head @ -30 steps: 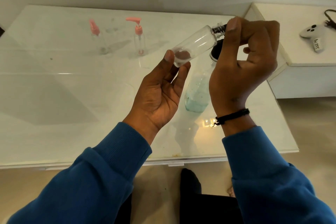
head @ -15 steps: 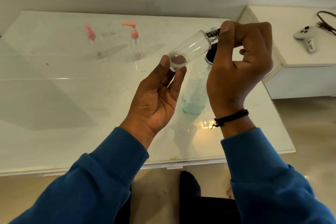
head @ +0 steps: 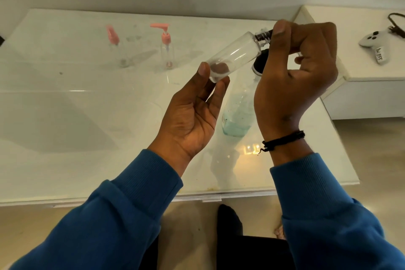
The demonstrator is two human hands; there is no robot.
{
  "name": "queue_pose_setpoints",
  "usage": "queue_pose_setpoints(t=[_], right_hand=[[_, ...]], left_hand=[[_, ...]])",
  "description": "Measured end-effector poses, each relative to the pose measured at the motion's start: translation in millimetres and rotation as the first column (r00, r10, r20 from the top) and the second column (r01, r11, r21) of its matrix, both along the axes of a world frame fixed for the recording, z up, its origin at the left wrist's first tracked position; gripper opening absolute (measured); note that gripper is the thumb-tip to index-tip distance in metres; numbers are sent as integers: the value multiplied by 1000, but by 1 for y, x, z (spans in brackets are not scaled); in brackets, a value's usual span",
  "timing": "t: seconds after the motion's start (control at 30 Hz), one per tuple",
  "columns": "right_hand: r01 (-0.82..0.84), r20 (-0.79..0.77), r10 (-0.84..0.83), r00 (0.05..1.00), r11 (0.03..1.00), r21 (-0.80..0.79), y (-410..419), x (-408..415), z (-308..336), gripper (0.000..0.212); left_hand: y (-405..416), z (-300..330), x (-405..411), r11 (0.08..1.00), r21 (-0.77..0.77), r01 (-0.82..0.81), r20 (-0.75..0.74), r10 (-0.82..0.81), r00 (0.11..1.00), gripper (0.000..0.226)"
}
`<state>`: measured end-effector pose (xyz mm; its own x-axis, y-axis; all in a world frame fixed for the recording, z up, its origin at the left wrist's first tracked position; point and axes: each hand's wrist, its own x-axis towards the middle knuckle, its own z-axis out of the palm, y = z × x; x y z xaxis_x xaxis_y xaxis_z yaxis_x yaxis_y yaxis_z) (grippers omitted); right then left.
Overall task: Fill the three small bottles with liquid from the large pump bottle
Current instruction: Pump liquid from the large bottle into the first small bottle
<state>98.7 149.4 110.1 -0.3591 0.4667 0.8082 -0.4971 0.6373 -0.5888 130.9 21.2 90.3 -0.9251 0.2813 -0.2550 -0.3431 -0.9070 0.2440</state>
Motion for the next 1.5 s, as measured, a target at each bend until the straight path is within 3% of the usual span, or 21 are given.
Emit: queue_pose_setpoints(t=[0.5,1.37,1.5], right_hand=[[-11,-3,11,1000,1000,5,-2,1,-2,27],[1,-15,0,1000,1000,15,-1,-1,1,28],[-12,-25,13,1000,1000,16,-3,1,-6,26]], left_hand=[[-2,-1,0,1000,8,-5,17,5,1000,60],[-1,3,2,1000,-9,2,9,-2,1000,40],[-2,0,1,1000,-3,-8,19,8,1000,50]])
